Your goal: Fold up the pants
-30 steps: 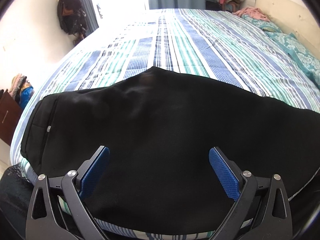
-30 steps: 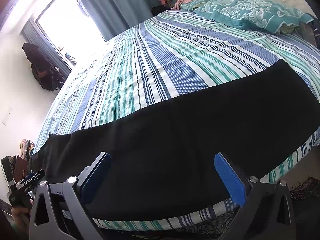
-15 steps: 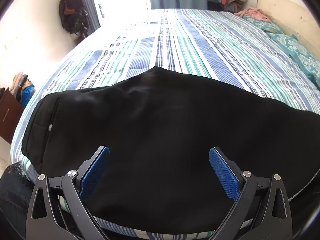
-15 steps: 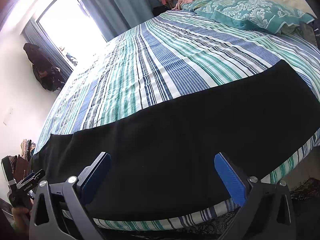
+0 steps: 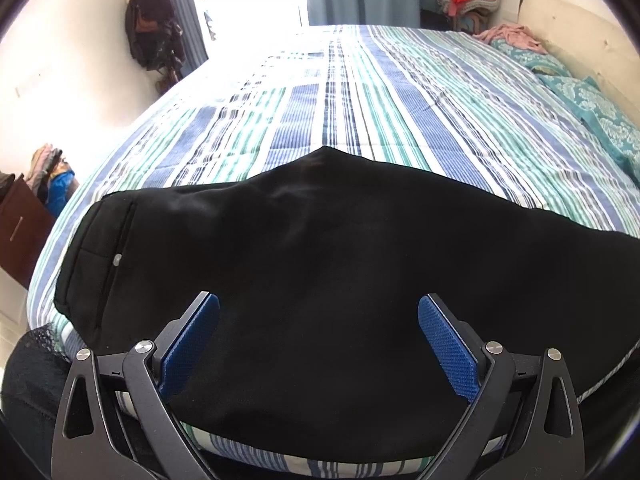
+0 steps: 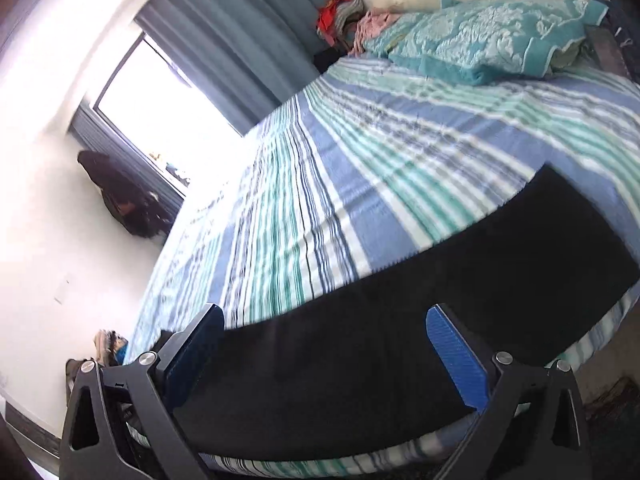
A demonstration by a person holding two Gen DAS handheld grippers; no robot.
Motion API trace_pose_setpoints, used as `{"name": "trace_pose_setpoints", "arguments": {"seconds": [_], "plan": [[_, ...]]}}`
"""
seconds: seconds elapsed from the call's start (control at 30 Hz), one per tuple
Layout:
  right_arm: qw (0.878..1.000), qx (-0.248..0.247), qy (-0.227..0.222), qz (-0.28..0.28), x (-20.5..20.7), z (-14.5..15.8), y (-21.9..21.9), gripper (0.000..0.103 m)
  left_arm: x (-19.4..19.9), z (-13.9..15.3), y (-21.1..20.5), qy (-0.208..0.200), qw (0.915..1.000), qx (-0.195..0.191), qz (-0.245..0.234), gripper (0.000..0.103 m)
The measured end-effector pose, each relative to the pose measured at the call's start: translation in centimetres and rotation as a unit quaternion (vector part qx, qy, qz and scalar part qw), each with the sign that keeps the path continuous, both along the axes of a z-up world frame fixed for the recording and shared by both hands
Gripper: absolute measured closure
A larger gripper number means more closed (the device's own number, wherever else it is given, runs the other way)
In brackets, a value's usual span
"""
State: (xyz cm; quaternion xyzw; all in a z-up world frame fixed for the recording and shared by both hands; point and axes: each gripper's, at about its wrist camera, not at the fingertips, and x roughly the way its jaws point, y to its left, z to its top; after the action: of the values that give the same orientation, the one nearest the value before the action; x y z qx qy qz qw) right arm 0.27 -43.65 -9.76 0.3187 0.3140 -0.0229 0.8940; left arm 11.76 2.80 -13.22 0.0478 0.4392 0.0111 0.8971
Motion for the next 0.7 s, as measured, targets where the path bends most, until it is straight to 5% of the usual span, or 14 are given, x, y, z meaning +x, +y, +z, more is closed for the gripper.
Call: {"name": "trace_pose_setpoints", "arguments": {"seconds": [0.1,0.2,0.27,0.53,0.7], "plan": [[1.0,-0.018,-0.021,-0.007,-0.6,3.1,-8.0,0.002,0.0,-0.2,0.6,0.004,1.0,-0.003,0.008,0.003],[0.997,-0.043,0.063,0.016,0.3,2.4,-14.9,0.003,0.2,-0.5,0.7,0.011,0.9997,-0.012,0.018,0.003],[0.992,-0.023,0.119,0.044,0.8,0.0,-17.6,0.02,0.3,-0.6,0.5,0.015,0.9996,-0.014,0.02,0.003],[0.981,0.01,0.164,0.104,2.1,-7.2,-18.3,0.035,0.2,-0.5,-1.3,0.021,0.9998,0.007,-0.004,0.003],[0.983,0.043,0.136,0.119,2.4,-8.5,-18.9,0.036,0.2,-1.1,-1.5,0.035,0.9994,0.007,-0.007,0.003]]}}
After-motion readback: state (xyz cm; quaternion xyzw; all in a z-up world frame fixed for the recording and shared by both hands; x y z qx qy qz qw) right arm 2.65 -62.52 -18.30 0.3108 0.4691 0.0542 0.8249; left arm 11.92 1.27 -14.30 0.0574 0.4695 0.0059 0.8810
